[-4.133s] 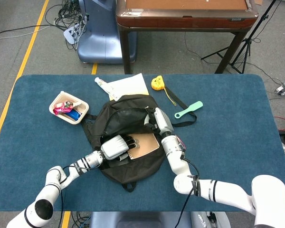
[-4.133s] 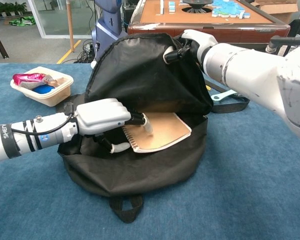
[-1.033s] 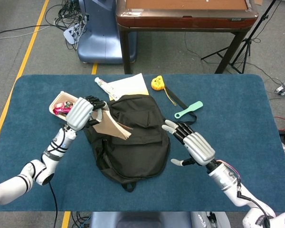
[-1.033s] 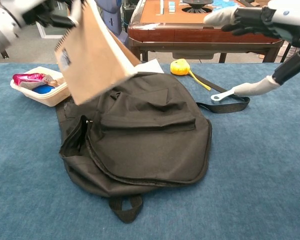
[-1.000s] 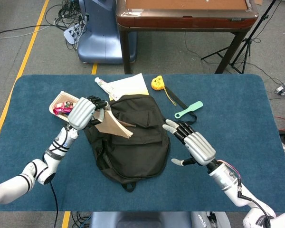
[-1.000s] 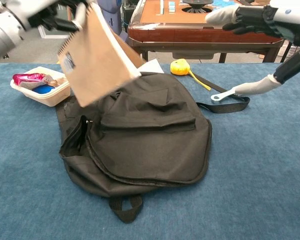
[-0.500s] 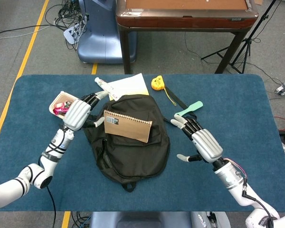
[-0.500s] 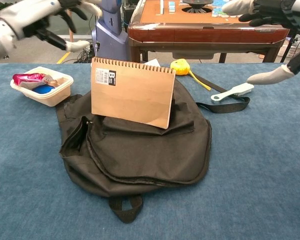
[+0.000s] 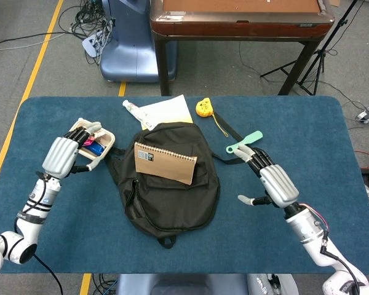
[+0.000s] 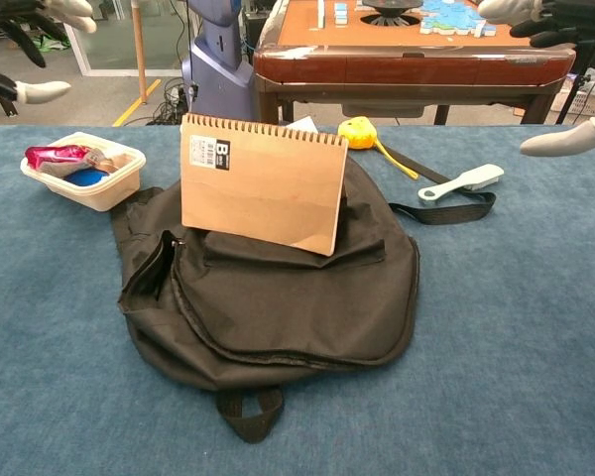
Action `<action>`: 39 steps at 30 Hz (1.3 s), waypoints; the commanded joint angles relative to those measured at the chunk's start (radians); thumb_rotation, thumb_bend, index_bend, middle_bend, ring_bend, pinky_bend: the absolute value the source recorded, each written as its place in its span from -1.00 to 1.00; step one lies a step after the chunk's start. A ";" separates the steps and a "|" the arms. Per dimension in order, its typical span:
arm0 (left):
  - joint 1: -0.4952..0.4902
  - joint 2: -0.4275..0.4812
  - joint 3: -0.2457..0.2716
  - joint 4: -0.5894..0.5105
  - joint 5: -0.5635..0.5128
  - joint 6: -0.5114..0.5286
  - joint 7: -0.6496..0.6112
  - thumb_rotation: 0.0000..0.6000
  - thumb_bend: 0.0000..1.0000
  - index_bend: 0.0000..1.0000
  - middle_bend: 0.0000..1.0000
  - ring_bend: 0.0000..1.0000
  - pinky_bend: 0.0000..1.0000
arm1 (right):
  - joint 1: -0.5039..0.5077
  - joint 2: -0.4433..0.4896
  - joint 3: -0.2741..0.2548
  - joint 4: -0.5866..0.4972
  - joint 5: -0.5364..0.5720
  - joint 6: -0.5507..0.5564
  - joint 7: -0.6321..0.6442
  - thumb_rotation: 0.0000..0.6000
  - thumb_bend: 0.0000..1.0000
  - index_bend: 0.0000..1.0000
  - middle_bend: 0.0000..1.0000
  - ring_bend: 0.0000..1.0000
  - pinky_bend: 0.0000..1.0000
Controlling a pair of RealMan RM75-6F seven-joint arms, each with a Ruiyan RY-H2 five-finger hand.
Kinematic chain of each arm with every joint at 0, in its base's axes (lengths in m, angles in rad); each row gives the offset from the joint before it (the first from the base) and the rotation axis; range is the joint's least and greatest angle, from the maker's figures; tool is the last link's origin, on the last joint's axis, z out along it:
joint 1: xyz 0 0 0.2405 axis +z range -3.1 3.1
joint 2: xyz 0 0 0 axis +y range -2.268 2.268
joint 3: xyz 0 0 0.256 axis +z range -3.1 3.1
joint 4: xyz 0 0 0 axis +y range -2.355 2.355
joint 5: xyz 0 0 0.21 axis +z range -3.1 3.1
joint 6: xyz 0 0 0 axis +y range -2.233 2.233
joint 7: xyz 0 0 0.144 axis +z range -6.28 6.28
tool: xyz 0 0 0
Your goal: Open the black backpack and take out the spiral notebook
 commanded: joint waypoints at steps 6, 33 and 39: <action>-0.141 -0.050 -0.034 0.009 -0.008 -0.215 0.012 0.79 -0.55 -0.66 -0.67 -0.76 -0.61 | -0.009 -0.004 0.003 -0.004 -0.002 0.010 0.001 1.00 -0.84 -1.00 -1.00 -1.00 -1.00; -0.193 0.041 0.017 -0.194 -0.117 -0.465 0.173 -0.34 -0.66 0.05 0.28 -0.19 -0.88 | -0.035 -0.008 0.006 0.004 -0.010 0.023 0.028 1.00 -0.84 -1.00 -1.00 -1.00 -1.00; -0.133 0.122 0.030 -0.306 -0.108 -0.395 0.183 -0.35 -0.66 0.06 0.31 -0.14 -0.88 | -0.038 -0.005 0.010 0.003 -0.006 0.023 0.019 1.00 -0.84 -1.00 -1.00 -1.00 -1.00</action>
